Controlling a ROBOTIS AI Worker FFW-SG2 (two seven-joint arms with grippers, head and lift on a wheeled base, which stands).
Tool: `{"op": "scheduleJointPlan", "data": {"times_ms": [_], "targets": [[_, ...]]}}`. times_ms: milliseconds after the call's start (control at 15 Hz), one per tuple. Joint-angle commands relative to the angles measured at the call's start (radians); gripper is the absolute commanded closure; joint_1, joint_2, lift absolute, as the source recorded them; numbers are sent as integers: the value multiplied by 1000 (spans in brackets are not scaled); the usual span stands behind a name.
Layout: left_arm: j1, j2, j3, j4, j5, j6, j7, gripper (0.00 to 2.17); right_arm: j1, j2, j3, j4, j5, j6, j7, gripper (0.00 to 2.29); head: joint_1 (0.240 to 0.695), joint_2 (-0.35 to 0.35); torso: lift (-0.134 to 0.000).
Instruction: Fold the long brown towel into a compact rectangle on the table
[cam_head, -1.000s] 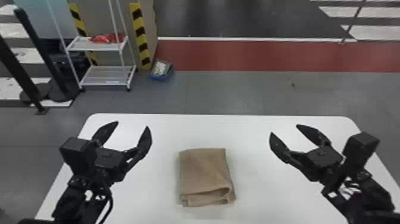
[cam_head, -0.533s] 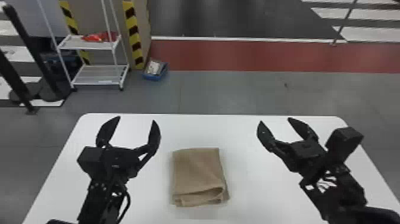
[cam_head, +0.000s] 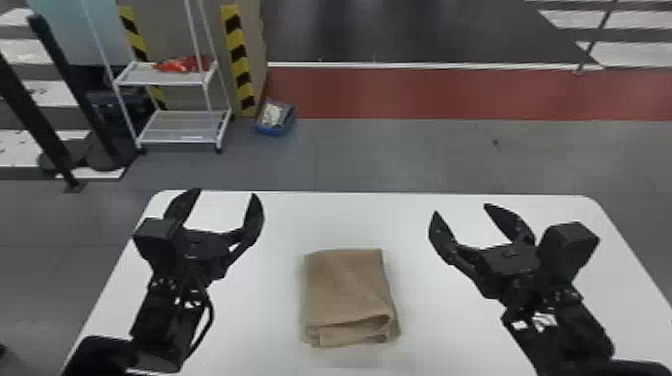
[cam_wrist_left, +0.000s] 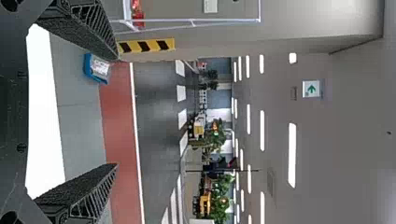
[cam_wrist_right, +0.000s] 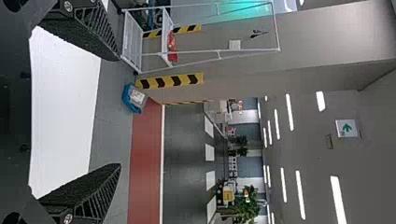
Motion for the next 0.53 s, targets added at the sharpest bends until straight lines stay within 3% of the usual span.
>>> {"op": "scheduleJointPlan", "data": {"times_ms": [0,467], "targets": [[3,7,25,-6,14,6,-11,73,5,0,23,-32,7,49,-3,80,695,36,0],[23,7,56,-67,23,86,-16,76,10,-3,37,-49,32,79,-9,80,695,91,0]]}}
